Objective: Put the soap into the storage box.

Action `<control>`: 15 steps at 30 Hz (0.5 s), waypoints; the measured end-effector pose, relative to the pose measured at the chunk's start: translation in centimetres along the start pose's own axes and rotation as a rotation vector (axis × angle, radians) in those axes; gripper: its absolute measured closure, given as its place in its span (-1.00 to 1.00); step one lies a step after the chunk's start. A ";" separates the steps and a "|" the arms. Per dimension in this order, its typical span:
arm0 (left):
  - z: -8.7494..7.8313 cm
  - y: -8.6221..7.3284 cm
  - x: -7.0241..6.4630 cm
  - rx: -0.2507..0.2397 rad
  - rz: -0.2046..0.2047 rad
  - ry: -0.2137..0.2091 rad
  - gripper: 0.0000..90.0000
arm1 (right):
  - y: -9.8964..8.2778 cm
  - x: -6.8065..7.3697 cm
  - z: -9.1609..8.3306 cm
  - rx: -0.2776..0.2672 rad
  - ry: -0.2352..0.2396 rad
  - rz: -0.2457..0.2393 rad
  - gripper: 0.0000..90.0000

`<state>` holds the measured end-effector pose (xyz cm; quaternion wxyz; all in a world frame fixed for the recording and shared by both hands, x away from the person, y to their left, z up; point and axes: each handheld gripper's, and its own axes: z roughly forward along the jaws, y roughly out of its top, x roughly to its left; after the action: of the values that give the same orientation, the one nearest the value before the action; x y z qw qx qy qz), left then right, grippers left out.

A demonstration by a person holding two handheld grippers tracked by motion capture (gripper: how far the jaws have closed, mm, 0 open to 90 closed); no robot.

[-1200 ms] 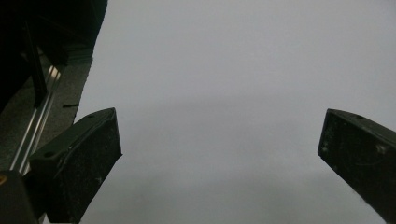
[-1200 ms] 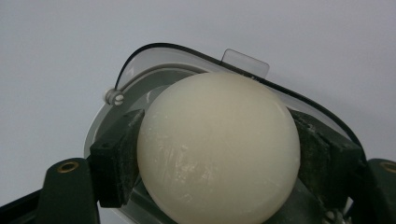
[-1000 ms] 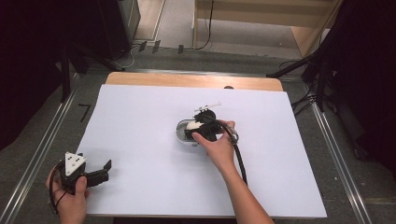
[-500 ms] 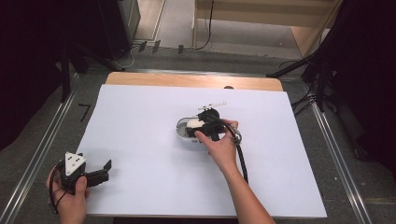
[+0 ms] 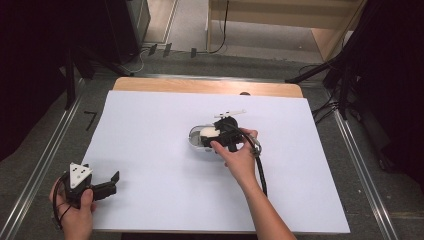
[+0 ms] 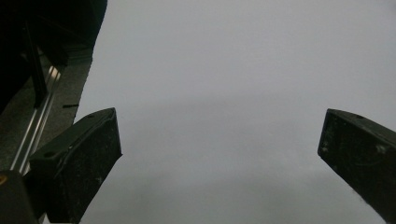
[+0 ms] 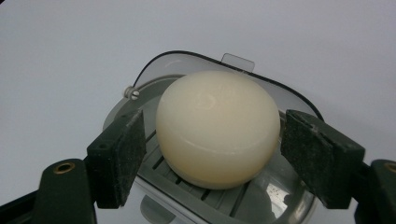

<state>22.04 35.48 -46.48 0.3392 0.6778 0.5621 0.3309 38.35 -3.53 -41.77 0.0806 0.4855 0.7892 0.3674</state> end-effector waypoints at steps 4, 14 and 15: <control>0.0 0.0 0.0 0.001 -0.001 0.000 -1.00 | -0.3 -0.5 -0.5 -0.006 -0.002 0.007 -0.48; 0.0 0.0 0.0 0.005 0.006 0.005 -1.00 | -1.1 -1.5 -2.1 -0.031 -0.001 0.000 -0.49; 0.0 0.0 0.0 0.006 0.005 0.004 -1.00 | -1.2 -1.7 -2.3 -0.036 -0.001 -0.002 -0.49</control>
<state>22.04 35.46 -46.46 0.3356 0.6795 0.5621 0.3313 37.26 -6.40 -41.35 0.0903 0.4834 0.7828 0.3813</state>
